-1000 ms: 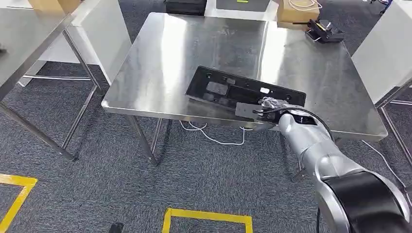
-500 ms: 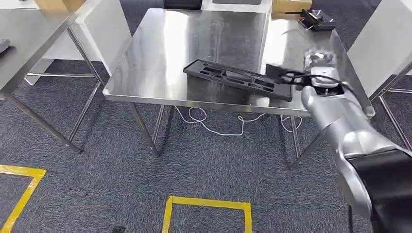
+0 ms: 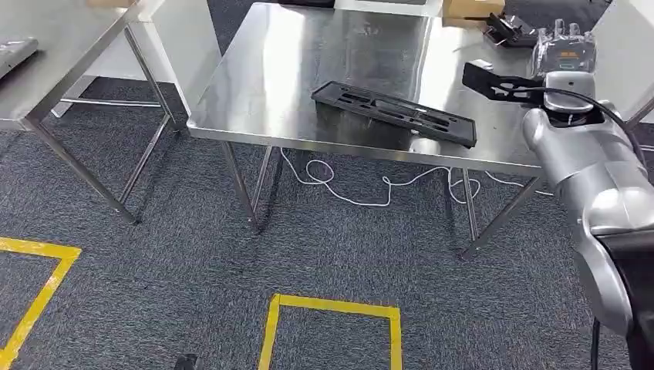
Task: Take the parts from the cabinet and place them on the table.
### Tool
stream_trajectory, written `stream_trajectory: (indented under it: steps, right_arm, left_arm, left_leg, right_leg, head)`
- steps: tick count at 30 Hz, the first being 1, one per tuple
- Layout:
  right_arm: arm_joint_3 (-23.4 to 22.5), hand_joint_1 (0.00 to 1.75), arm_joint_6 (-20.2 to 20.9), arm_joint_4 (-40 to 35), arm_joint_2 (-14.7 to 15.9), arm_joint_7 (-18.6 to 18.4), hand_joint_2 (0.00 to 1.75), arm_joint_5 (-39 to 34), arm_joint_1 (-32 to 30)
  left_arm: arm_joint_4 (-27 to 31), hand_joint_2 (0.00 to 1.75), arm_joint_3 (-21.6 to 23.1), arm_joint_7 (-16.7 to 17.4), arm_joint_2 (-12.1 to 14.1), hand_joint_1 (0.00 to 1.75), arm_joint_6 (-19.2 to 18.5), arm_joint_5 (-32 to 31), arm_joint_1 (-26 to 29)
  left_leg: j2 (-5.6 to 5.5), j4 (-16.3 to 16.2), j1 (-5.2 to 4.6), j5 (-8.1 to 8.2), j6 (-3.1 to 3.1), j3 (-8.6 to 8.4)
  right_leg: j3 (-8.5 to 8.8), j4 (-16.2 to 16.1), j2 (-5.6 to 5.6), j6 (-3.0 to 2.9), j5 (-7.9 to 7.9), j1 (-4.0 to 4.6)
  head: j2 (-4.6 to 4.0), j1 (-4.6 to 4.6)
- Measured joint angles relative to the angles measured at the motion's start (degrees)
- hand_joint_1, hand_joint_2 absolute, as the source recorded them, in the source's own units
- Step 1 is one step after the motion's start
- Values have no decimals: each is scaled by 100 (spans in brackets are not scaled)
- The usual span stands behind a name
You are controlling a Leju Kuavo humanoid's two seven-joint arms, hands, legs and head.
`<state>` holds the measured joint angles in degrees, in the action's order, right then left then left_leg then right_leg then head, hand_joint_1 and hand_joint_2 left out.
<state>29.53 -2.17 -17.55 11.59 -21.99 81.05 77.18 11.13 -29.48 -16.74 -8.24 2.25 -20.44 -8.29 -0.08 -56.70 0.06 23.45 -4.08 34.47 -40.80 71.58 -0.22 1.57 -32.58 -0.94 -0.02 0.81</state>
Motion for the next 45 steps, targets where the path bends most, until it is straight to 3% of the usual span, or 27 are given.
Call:
stream_trajectory:
  steps: [1,3,4,5,6,7,11,14,15,16,18,20,22,23,26,28,30,31,33,35,36,37,38,41,42,44,45]
  right_arm:
    - [0,0,-39,2,33,9,175,-20,-21]
    - [0,0,-144,2,94,24,175,-42,-67]
    - [2,0,-206,2,114,46,0,-59,-82]
    - [-4,0,-317,2,140,66,0,-114,-100]
    - [-17,0,-414,0,170,94,0,-153,-122]
    - [-26,0,-485,-13,177,118,0,-175,-147]
    - [-133,0,-1483,-44,332,127,0,-330,-541]
    - [-300,0,-2495,-140,404,127,0,-442,-1059]
    - [-343,0,-2655,-144,428,125,0,-443,-1222]
    - [-382,0,-2751,-144,452,127,0,-444,-1385]
    - [-483,0,-3017,-197,481,127,0,-477,-1786]
    - [-673,0,-3441,-293,481,127,0,-583,-2317]
    - [-861,0,-3576,-367,457,144,0,-662,-2729]
    - [-933,0,-3612,-391,450,144,0,-665,-2882]
    - [-1389,0,-3751,-809,402,98,0,-500,-3723]
    - [-1821,0,-3759,-1127,256,307,0,-158,-4341]
    - [-2298,0,-3766,-1395,89,628,0,-11,-4912]
    - [-2659,0,-3766,-1515,-58,899,0,0,-5179]
    - [-3247,0,-3766,-1622,-272,1493,0,-235,-5575]
    - [-4102,0,-3751,-1256,-533,2548,0,-1121,-5779]
    - [-4438,0,-3634,-1066,-612,2832,0,-1417,-5858]
    - [-4771,0,-3245,-886,-684,2996,0,-1759,-5935]
    - [-5044,0,-2774,-740,-755,3086,0,-2029,-6020]
    - [-5725,0,-2209,-336,-980,3211,0,-2337,-6370]
    - [-5882,0,-2109,-216,-1069,3206,0,-2400,-6436]
    - [-6171,0,-1857,-57,-1176,3130,0,-2597,-6544]
    - [-6304,0,-1739,0,-1222,3128,0,-2717,-6604]
  left_arm:
    - [0,0,-15,-2,-5,0,2,0,2]
    - [0,0,-40,-17,-20,0,4,-2,1]
    - [0,0,-42,-26,-26,0,4,-2,1]
    - [0,0,-44,-31,-35,0,4,-2,0]
    - [2,0,-48,-33,-35,0,7,-2,0]
    - [2,0,-55,-35,-37,0,7,-2,-2]
    - [-2,0,-101,-46,-35,0,17,4,32]
    - [-2,0,-133,-57,-48,0,26,13,58]
    - [-2,0,-133,-68,-50,0,26,13,56]
    - [-2,0,-138,-74,-53,0,26,13,55]
    - [-2,0,-153,-87,-57,0,26,26,57]
    - [-2,0,-206,-135,-63,0,28,72,63]
    - [2,0,-227,-159,-64,0,31,74,58]
    - [2,0,-230,-168,-66,0,31,74,58]
    - [-2,0,-238,-227,-72,0,31,72,87]
    - [0,0,-254,-267,-83,0,33,72,91]
    - [0,0,-278,-289,-85,0,33,72,125]
    - [0,0,-287,-302,-85,0,33,70,138]
    - [0,0,-322,-376,-81,0,33,39,157]
    - [0,0,-354,-448,-72,0,33,22,161]
    - [0,0,-365,-463,-70,0,31,17,156]
    - [11,0,-369,-479,-64,0,31,-9,158]
    - [11,0,-370,-481,-61,0,33,-53,159]
    - [11,0,-370,-483,-33,0,31,-111,164]
    - [11,0,-370,-481,-15,0,33,-120,174]
    - [11,0,-370,-476,-9,0,31,-175,176]
    - [11,0,-370,-476,-7,0,33,-212,169]
  left_leg:
    - [3,-2,-1,-73,6,93]
    - [9,-7,-2,-213,28,267]
    - [10,-8,-2,-278,43,347]
    - [9,-13,-2,-344,68,416]
    - [7,-24,-13,-398,102,454]
    - [-8,-34,-42,-458,133,495]
    - [-27,-9,-6,-633,179,593]
    - [-8,-905,15,520,279,813]
    - [-8,-1414,25,800,306,920]
    - [-9,-1845,32,899,317,988]
    - [-8,-2022,41,605,304,840]
    - [-11,-1290,49,247,261,210]
    - [-46,-282,15,492,207,-483]
    - [-49,-160,6,549,206,-541]
    - [-59,-17,9,494,139,-468]
    - [-52,-8,23,334,5,-300]
    - [-53,-9,-14,196,-15,-133]
    - [-53,-15,-30,120,-25,-30]
    - [-51,-18,-58,-13,-20,150]
    - [-46,-20,-78,-166,10,331]
    - [-46,-25,-87,-235,31,388]
    - [-47,-35,-113,-286,67,407]
    - [-29,-33,-115,-338,100,402]
    - [-20,23,-110,-529,193,425]
    - [-17,-42,-57,-352,243,481]
    - [-16,-627,-33,533,339,606]
    - [-15,-1058,-20,876,383,673]
  right_leg:
    - [-53,343,0,48,-69,0]
    - [194,271,0,195,210,0]
    - [460,-75,0,254,402,0]
    - [818,-577,-1,269,514,-3]
    - [1151,-1108,0,219,378,-21]
    - [1479,-1593,12,154,210,57]
    - [1263,-1579,-20,-36,340,-41]
    - [1101,-1561,-34,-151,559,-28]
    - [1020,-1556,-34,-148,622,-28]
    - [935,-1544,-33,-139,679,-28]
    - [809,-1521,-35,-99,764,-27]
    - [712,-1493,-49,-57,830,-27]
    - [664,-1449,-54,10,878,18]
    - [645,-1458,-73,61,917,8]
    - [589,-1470,-101,194,1044,74]
    - [371,-1136,-54,85,552,54]
    - [171,-325,-28,-4,-73,38]
    - [101,126,-21,17,-224,37]
    - [199,421,-10,143,-33,37]
    - [722,-134,-9,242,392,38]
    - [1136,-683,-13,190,376,36]
    - [1624,-1402,-19,81,114,64]
    - [1816,-1848,-3,19,-29,126]
    - [1664,-1741,2,-68,99,138]
    - [1606,-1733,-4,-143,181,-17]
    - [1431,-1728,-15,-282,343,11]
    - [1342,-1722,-19,-283,420,14]
  head:
    - [2,-9]
    - [2,-13]
    - [2,-13]
    - [2,-9]
    - [2,-15]
    - [2,-13]
    - [2,22]
    - [2,44]
    - [2,39]
    - [2,37]
    - [2,37]
    - [2,42]
    - [2,39]
    - [2,26]
    - [0,35]
    - [2,-4]
    - [0,-37]
    - [2,-35]
    - [2,-52]
    - [2,-50]
    - [2,-53]
    - [2,-55]
    - [2,-40]
    - [2,-28]
    - [2,-9]
    - [2,13]
    - [2,0]
